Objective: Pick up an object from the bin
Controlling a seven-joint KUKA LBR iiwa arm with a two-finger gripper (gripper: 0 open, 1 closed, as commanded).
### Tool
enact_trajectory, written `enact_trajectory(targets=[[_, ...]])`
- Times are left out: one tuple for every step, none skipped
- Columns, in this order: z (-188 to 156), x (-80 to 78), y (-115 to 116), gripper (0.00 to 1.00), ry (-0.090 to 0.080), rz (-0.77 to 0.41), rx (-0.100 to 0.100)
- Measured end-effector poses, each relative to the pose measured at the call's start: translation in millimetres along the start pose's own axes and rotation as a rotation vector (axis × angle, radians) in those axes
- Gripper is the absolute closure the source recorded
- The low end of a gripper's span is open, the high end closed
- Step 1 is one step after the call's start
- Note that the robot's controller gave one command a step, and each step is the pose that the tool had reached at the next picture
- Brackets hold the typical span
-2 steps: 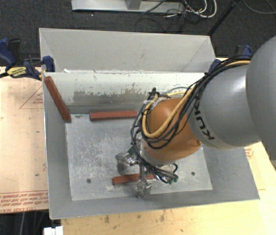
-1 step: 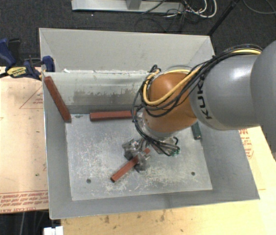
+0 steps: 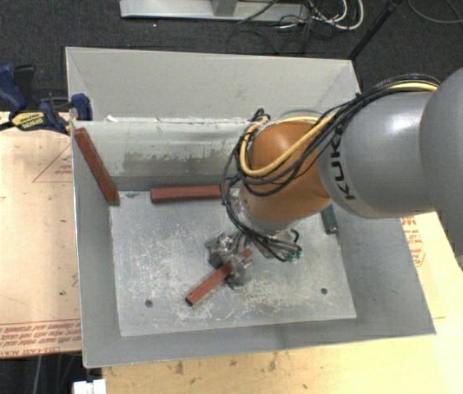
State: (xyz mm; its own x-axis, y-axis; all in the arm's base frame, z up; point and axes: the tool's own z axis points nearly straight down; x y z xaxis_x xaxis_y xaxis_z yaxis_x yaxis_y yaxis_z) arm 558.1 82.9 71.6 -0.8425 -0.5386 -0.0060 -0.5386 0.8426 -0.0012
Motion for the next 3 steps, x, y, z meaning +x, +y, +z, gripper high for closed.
enact_trajectory(targets=[[-6.3,3.4,0.4,1.00,0.005,-0.008,-0.004],[-38.8,14.1,0.5,1.00,-0.001,-0.087,0.001],[-161.8,9.7,4.8,1.00,0.002,-0.106,-0.002]])
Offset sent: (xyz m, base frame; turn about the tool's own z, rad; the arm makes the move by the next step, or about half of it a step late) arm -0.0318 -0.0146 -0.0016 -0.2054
